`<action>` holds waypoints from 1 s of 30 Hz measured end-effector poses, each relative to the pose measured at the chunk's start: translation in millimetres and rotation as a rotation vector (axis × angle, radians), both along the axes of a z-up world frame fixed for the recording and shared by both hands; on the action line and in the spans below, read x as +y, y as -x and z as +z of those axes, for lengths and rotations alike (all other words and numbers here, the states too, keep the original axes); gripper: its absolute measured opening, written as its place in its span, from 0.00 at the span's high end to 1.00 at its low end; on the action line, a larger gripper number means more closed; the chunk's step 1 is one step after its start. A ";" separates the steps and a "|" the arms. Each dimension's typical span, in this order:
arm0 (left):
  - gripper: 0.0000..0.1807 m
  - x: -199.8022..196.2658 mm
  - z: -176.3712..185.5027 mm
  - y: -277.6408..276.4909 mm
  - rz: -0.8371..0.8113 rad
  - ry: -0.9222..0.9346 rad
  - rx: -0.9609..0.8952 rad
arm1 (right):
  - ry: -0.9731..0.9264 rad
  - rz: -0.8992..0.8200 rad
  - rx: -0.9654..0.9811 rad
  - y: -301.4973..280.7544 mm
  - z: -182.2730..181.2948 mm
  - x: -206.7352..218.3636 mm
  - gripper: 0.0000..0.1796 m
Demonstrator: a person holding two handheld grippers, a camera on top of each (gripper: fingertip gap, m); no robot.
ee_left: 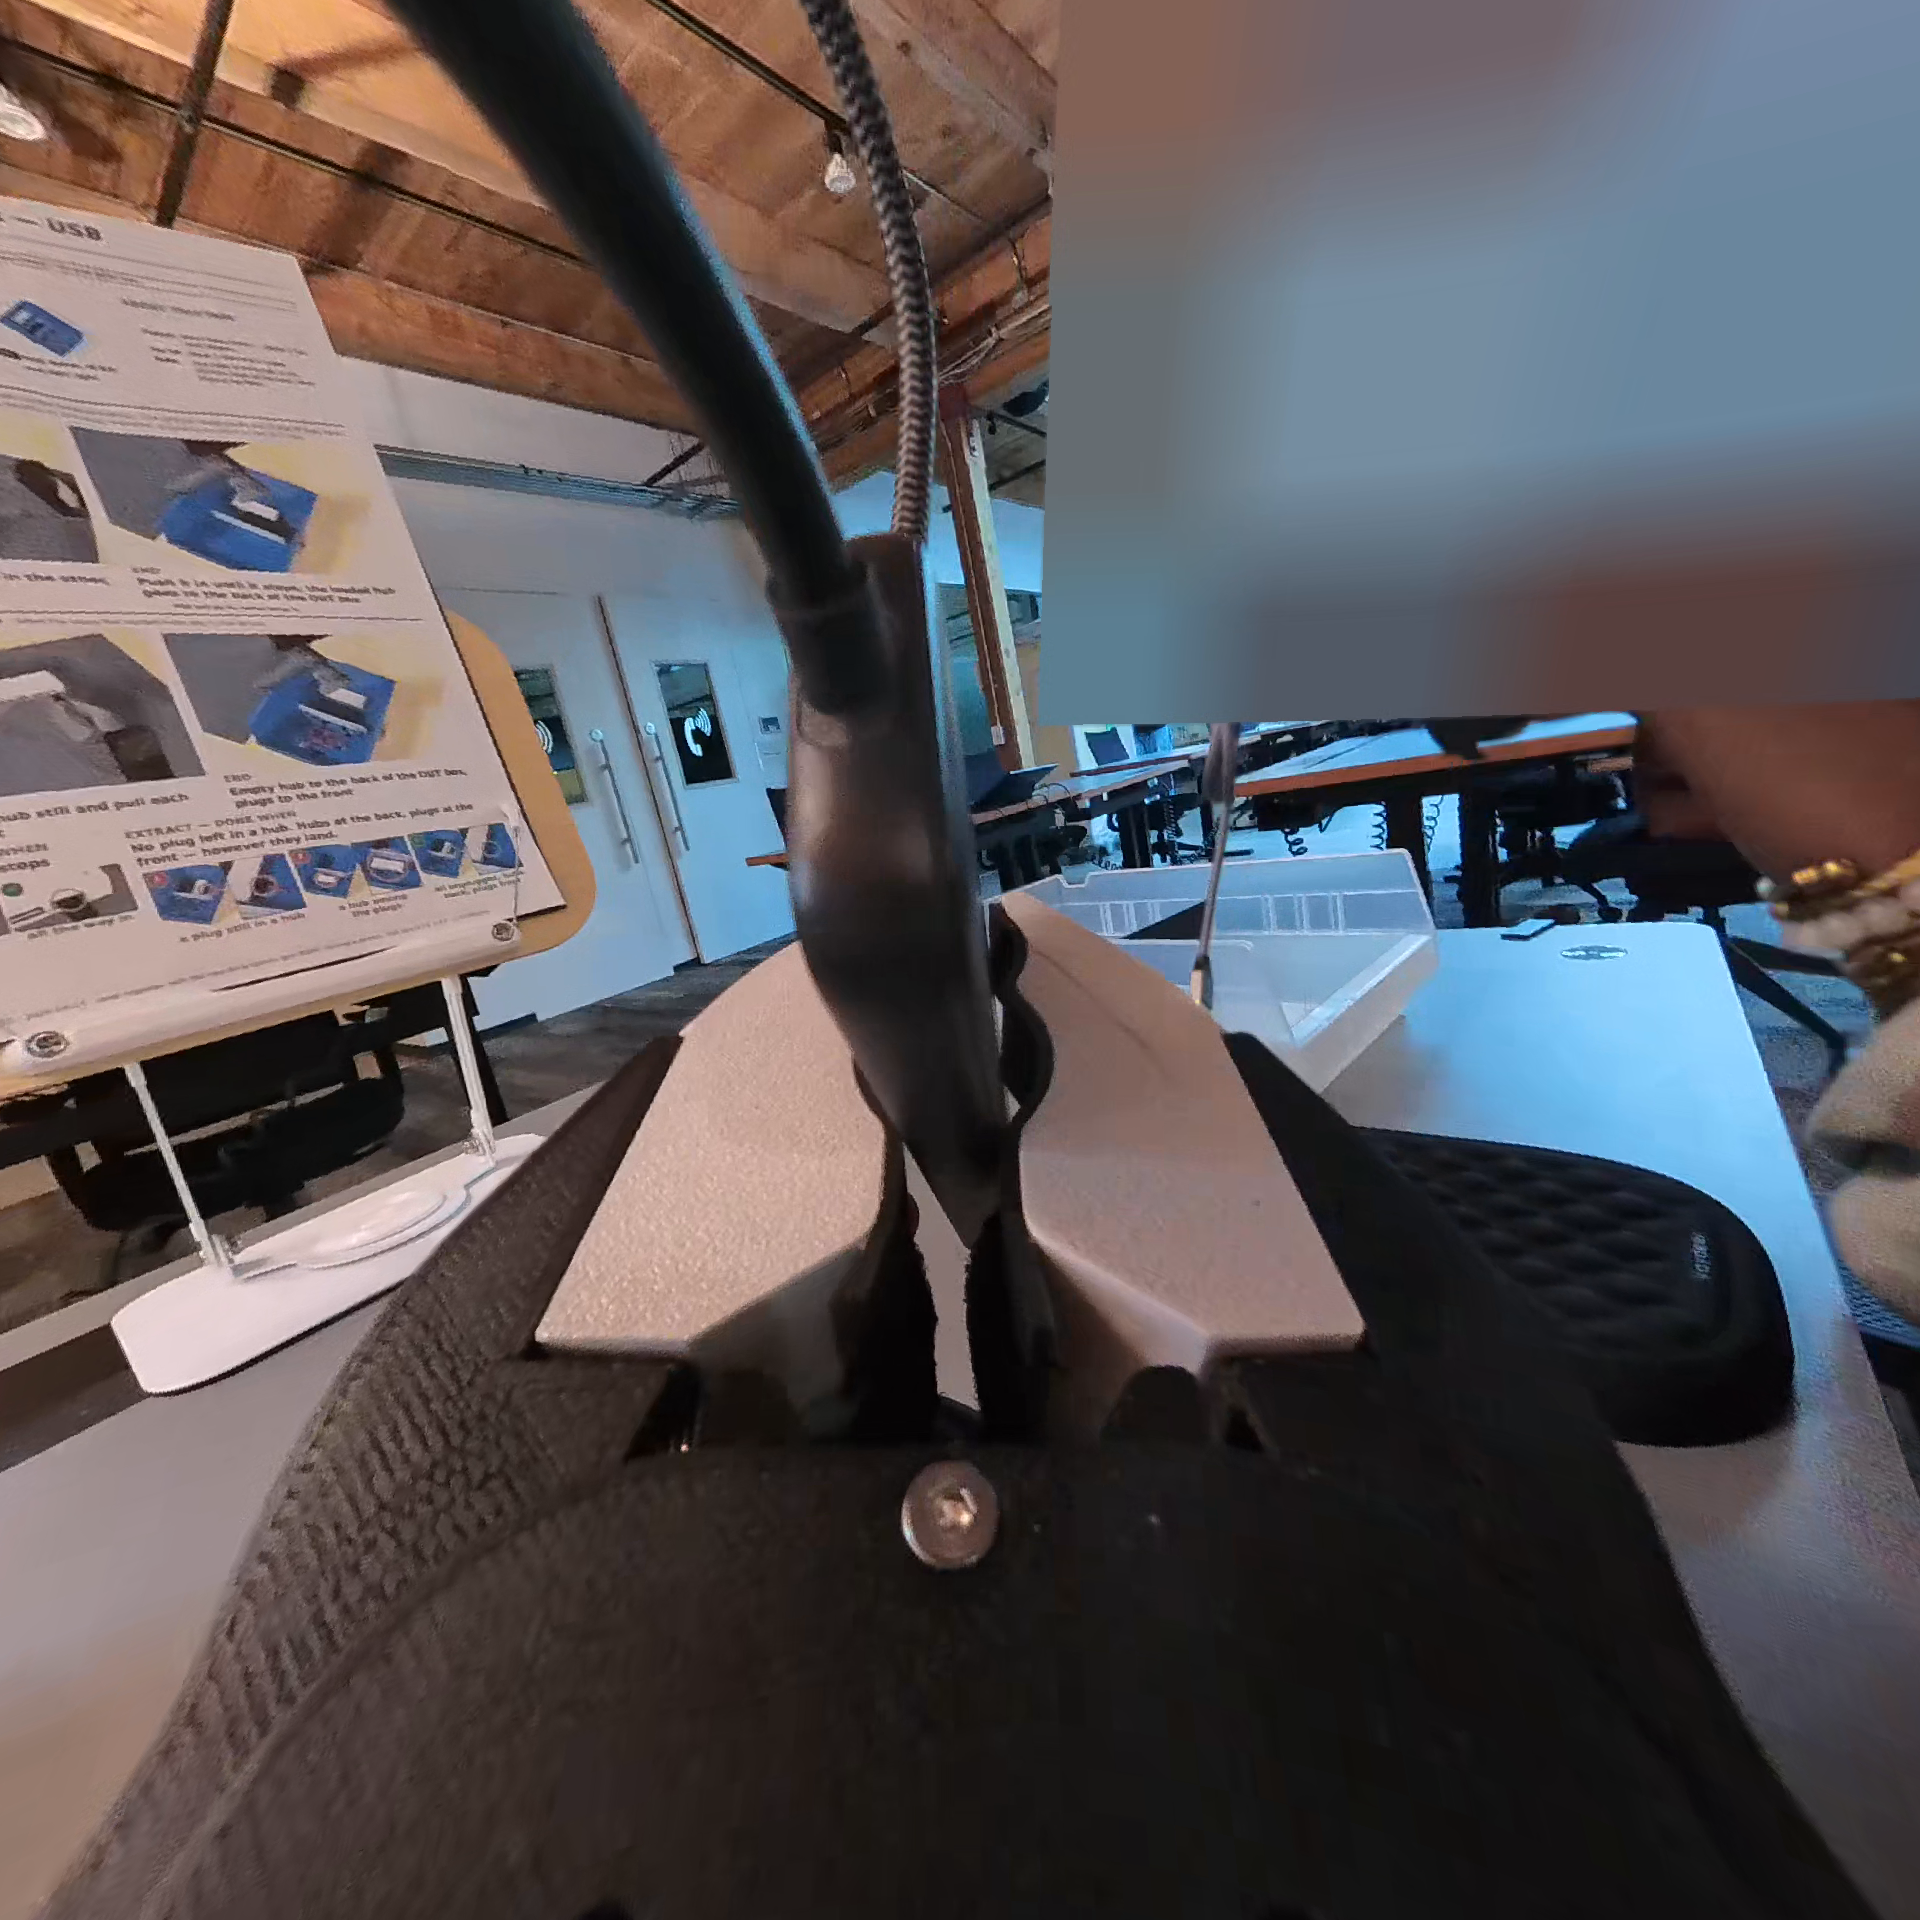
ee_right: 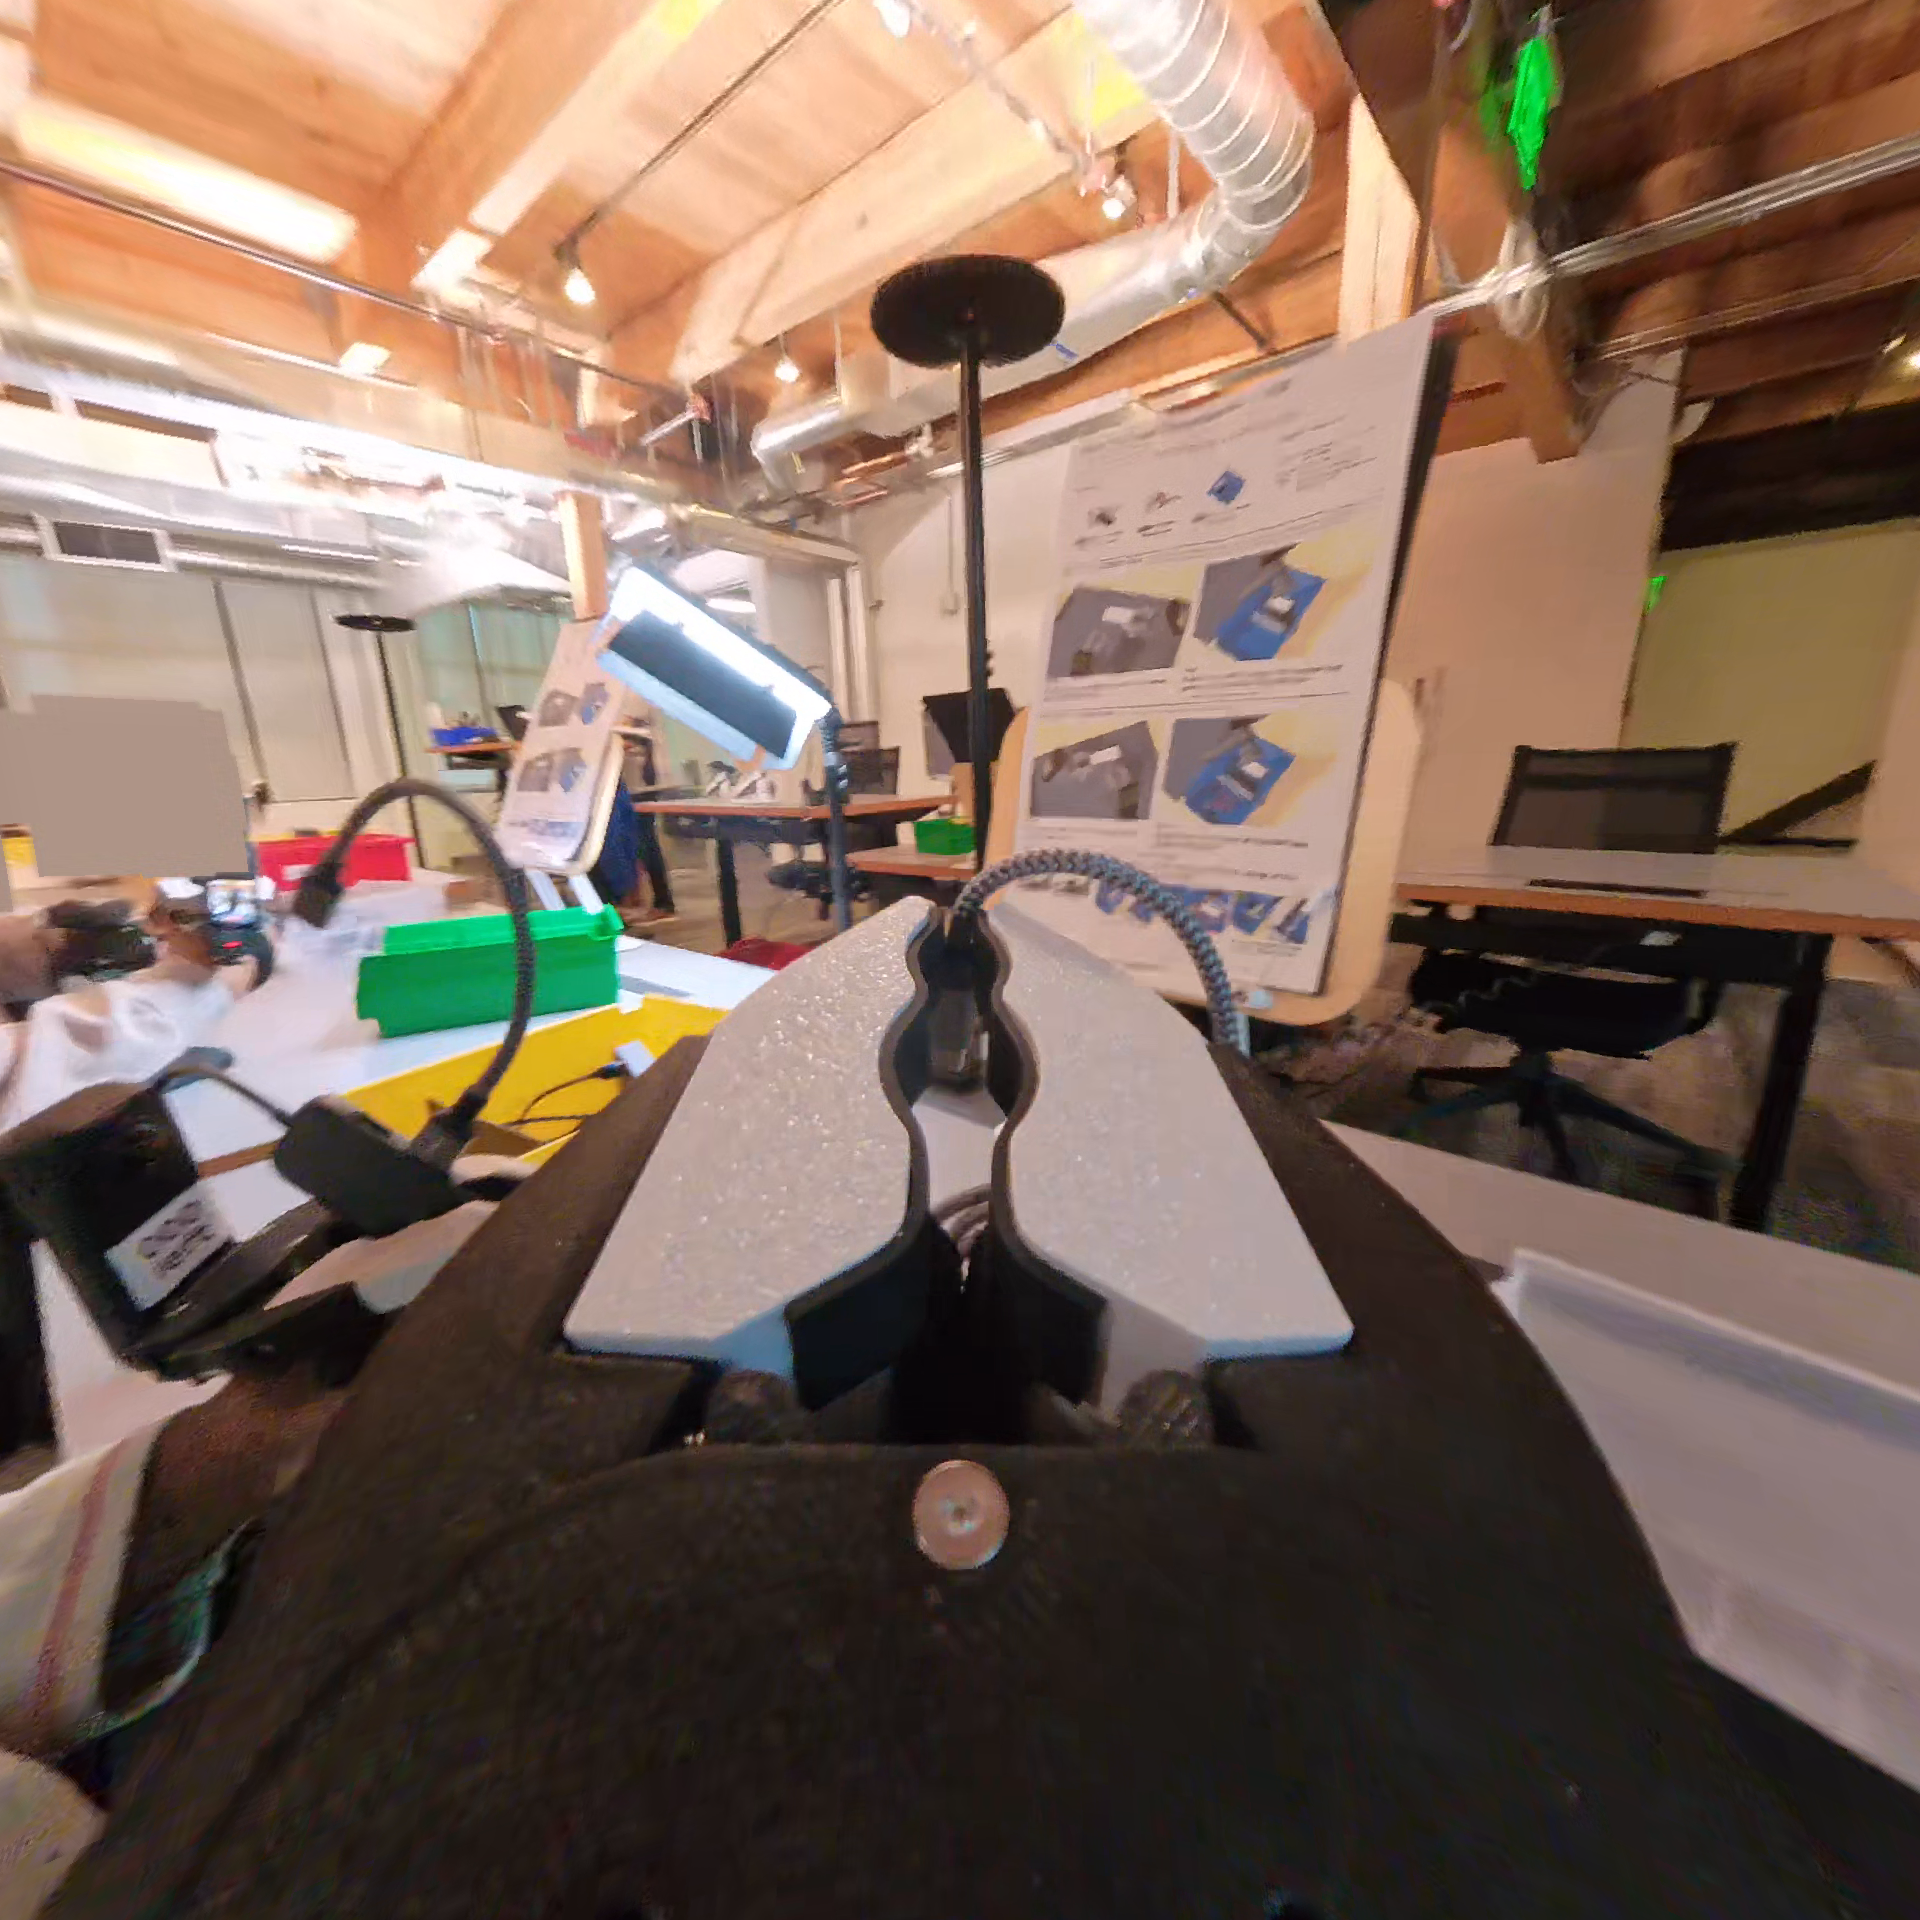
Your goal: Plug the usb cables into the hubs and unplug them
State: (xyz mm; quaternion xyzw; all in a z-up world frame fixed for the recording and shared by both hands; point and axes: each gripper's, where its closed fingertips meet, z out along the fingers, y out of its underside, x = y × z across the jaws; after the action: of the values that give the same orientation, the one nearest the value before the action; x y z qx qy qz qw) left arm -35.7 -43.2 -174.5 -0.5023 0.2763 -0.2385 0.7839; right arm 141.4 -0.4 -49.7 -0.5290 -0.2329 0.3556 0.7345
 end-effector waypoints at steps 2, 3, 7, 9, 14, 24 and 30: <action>0.93 0.2 -0.4 -0.1 0.003 -0.001 0.007 | -0.030 -0.038 0.023 -14.6 14.8 3.6 0.97; 0.93 -0.1 0.1 0.4 0.010 -0.010 0.008 | -0.046 -0.059 0.035 -22.0 20.7 4.5 0.97; 0.93 -0.5 1.0 -0.7 -0.004 -0.011 -0.007 | -0.028 -0.130 0.014 -43.8 23.5 16.3 0.97; 0.93 -0.5 2.3 1.3 -0.015 0.001 -0.033 | -0.009 -0.165 -0.008 -52.8 19.7 23.3 0.97; 0.93 2.2 4.7 8.2 -0.032 0.039 -0.102 | 0.110 -0.313 -0.148 -77.9 -20.9 53.4 0.97; 0.93 3.2 2.5 7.7 -0.091 0.091 -0.141 | 0.627 -0.365 -0.558 -79.9 -196.4 94.2 0.96; 0.93 1.9 -3.8 -1.2 -0.089 0.084 -0.065 | 0.668 -0.321 -0.517 -74.1 -213.3 88.0 0.83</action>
State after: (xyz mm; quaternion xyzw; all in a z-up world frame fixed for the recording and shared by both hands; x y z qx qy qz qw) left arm -34.5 -41.3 -178.4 -0.5141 0.2623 -0.3008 0.7592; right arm 215.4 87.6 -263.0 -0.8379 -0.1963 0.1493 0.4870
